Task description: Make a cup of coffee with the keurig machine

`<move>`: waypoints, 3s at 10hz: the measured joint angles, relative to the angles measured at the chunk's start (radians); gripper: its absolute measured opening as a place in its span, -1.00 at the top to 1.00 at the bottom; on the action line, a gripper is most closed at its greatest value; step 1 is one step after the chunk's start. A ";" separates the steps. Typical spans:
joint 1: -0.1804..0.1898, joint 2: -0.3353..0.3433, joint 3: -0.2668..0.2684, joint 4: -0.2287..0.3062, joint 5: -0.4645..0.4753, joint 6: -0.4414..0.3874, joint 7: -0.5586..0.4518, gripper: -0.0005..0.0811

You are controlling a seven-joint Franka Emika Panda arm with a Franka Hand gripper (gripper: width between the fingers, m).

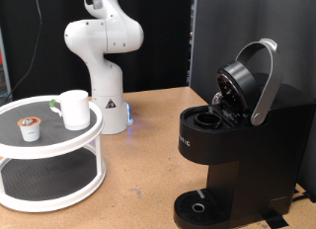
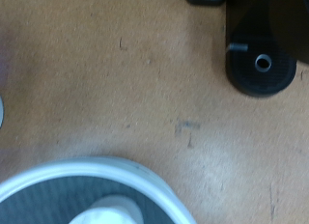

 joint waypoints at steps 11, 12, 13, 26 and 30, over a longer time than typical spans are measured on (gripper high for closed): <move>-0.026 0.055 -0.147 0.022 -0.126 0.071 -0.174 -0.98; -0.028 0.063 -0.169 0.023 -0.137 0.087 -0.188 -0.98; -0.031 0.076 -0.186 0.025 -0.158 0.090 -0.209 -0.98; -0.032 0.198 -0.232 0.033 -0.200 0.176 -0.265 -0.98; -0.040 0.193 -0.243 -0.095 -0.234 0.358 -0.329 -0.98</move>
